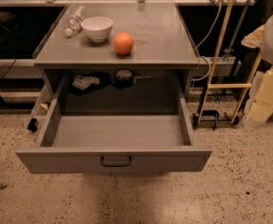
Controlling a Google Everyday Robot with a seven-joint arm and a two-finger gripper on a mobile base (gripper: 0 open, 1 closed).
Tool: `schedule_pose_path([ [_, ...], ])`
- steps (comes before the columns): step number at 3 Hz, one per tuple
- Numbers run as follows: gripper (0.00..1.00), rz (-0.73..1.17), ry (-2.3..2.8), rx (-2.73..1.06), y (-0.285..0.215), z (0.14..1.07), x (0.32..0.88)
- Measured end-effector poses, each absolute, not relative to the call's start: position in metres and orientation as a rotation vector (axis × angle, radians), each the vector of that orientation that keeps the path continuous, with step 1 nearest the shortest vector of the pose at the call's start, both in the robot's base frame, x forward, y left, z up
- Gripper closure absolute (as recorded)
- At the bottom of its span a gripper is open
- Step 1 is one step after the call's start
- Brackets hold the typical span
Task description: Close top drawer
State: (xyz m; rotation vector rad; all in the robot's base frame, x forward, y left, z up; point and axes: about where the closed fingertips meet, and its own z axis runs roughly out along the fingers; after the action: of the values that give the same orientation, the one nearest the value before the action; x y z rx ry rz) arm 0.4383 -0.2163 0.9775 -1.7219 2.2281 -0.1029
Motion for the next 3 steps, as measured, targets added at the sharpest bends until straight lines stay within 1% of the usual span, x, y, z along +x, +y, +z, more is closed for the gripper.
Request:
schedule_pose_path([
  [2,0.00,-0.099,2.208,-1.749,-0.212,0.969,0.435],
  [3,0.00,-0.056,2.132,-1.812,-0.195,0.947,0.427],
])
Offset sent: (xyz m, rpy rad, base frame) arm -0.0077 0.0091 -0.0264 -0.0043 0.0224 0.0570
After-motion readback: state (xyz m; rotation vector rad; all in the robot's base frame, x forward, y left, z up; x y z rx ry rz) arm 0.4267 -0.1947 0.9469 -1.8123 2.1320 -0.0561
